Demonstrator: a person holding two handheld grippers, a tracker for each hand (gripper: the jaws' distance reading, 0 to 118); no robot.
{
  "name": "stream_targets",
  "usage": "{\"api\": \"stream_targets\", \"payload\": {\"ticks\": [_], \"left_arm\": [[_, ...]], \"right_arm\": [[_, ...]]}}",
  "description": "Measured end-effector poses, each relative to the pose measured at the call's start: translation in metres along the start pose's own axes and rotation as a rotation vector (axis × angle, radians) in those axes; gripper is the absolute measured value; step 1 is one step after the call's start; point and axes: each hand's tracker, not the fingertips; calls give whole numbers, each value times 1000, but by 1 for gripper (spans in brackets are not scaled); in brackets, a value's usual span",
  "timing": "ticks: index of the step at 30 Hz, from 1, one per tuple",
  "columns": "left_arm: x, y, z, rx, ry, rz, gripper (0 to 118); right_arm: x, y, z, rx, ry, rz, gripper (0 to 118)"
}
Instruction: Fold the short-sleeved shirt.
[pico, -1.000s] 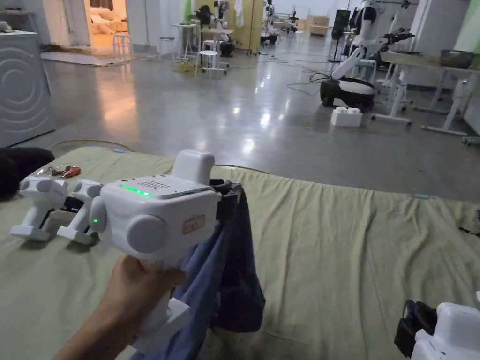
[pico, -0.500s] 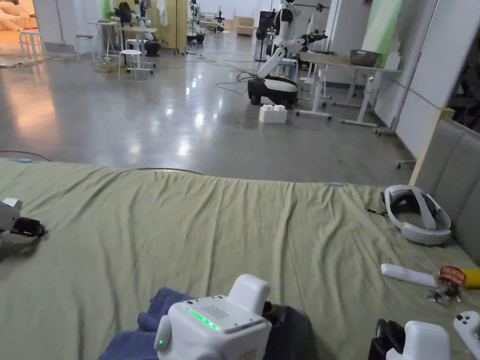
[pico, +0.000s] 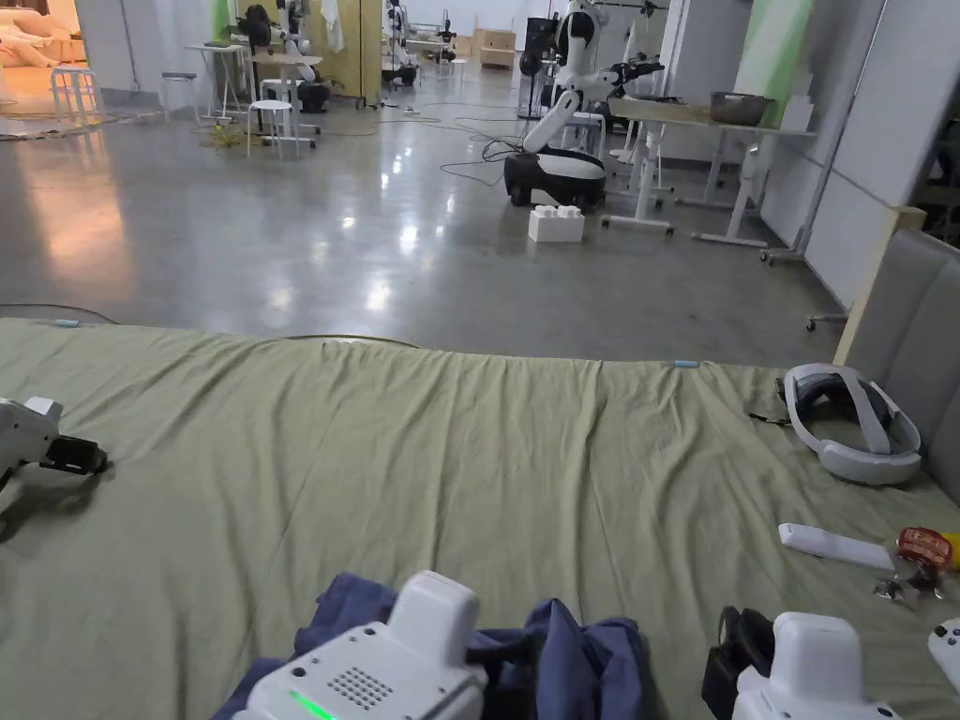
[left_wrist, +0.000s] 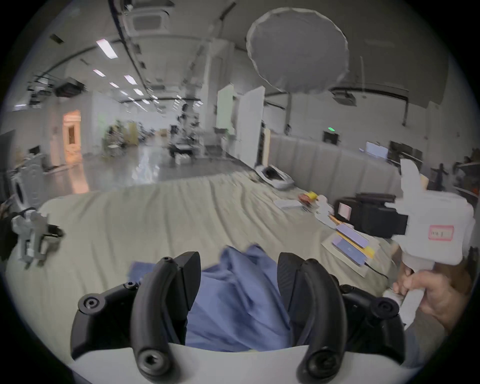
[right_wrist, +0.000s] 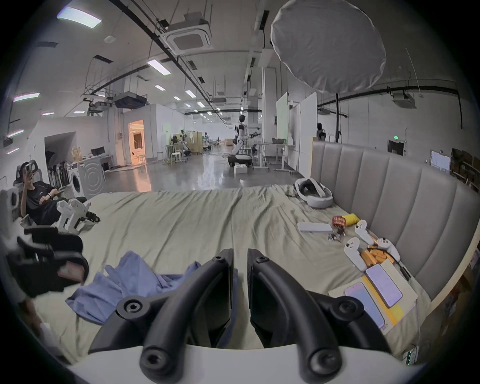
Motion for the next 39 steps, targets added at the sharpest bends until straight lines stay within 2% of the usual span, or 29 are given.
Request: {"api": "stream_targets", "payload": {"ticks": [5,6,7,8,10,11,19,26,32,34,38,39], "left_arm": [[-38,8,35,104,255,47,68],[-46,9,41,117,293,59,61],[-52,8,47,134,309,71,44],[-57,8,52,152,326,82,15],[-67,7,60,152,436,90,9],[-73,5,64,154,423,95,2],[-108,8,67,151,497,111,1],[-160,-20,42,-88,464,249,2],[-201,-43,2,-289,405,311,2],[-190,-43,1,-388,403,314,2],[-203,-64,-11,-537,402,328,54],[-206,-70,-12,-552,403,343,58]], "right_arm": [[-26,17,1,69,11,18,14],[-31,19,1,84,12,15,14],[-35,20,2,98,13,12,14],[-39,22,2,109,15,10,14],[-48,23,2,127,16,6,14],[-52,24,3,136,17,5,14],[-72,25,2,170,35,45,12],[-71,16,-4,138,58,55,9],[-66,6,-15,87,74,51,9],[-62,2,-20,58,83,40,9],[-57,-8,-27,19,77,53,9],[-56,-10,-30,9,76,55,9]]}}
